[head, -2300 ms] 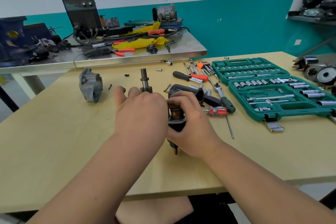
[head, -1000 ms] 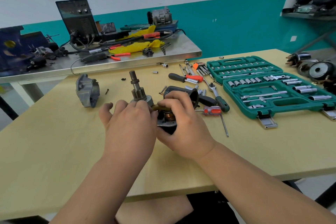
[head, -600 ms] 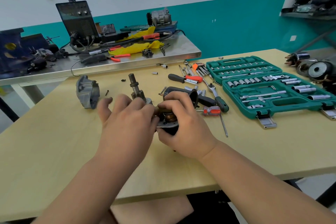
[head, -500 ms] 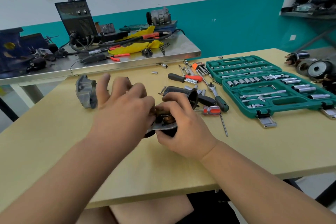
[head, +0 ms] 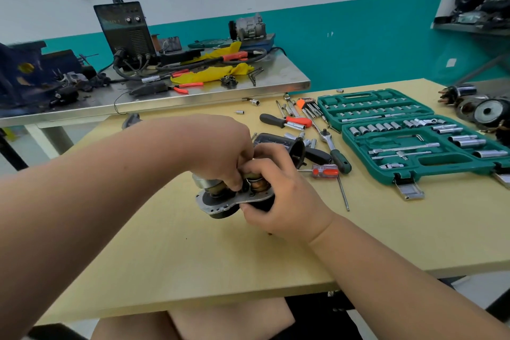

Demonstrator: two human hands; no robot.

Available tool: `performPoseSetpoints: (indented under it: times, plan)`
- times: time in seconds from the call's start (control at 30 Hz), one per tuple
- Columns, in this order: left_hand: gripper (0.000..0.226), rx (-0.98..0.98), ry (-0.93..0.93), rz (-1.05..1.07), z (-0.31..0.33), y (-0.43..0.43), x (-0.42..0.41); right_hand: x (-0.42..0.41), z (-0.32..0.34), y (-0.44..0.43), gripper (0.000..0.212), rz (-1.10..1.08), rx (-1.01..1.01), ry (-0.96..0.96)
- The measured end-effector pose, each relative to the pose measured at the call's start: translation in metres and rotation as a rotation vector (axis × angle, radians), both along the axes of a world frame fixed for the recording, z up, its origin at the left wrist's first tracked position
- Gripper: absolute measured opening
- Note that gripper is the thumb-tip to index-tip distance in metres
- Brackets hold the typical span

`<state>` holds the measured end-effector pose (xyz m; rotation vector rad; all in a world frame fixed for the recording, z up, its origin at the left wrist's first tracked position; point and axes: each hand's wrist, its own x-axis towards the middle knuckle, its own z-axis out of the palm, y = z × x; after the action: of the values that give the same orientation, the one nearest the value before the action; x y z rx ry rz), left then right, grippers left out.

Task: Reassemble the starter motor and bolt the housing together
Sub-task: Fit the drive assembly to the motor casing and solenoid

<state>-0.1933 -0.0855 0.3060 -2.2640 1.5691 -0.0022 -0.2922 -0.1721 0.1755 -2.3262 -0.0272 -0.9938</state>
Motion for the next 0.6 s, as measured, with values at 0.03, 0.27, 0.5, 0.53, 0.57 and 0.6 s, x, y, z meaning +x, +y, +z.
performPoseSetpoints:
  times: [0.03,0.27,0.5,0.53,0.57,0.6]
  plan:
    - [0.024,0.02,0.006,0.004,0.0,-0.001,-0.001,0.0,-0.001,0.0,0.046,0.006,0.002,0.001]
    - [0.031,0.051,0.018,0.035,0.004,-0.008,-0.002,0.001,-0.001,-0.004,0.049,0.025,0.055,0.047]
    - [0.024,-1.265,0.289,0.067,-0.025,0.046,0.037,0.002,-0.008,-0.014,0.048,0.018,0.086,0.032]
    - [0.021,-1.409,0.467,0.236,-0.041,0.05,0.04,0.002,-0.008,-0.016,0.048,0.005,0.102,0.035]
    - [0.024,-1.422,0.689,0.395,-0.059,0.051,0.04,0.002,-0.008,-0.018,0.048,-0.011,0.121,0.037]
    - [0.033,-1.334,0.921,0.498,-0.078,0.049,0.039,0.003,-0.009,-0.019,0.048,-0.027,0.141,0.042]
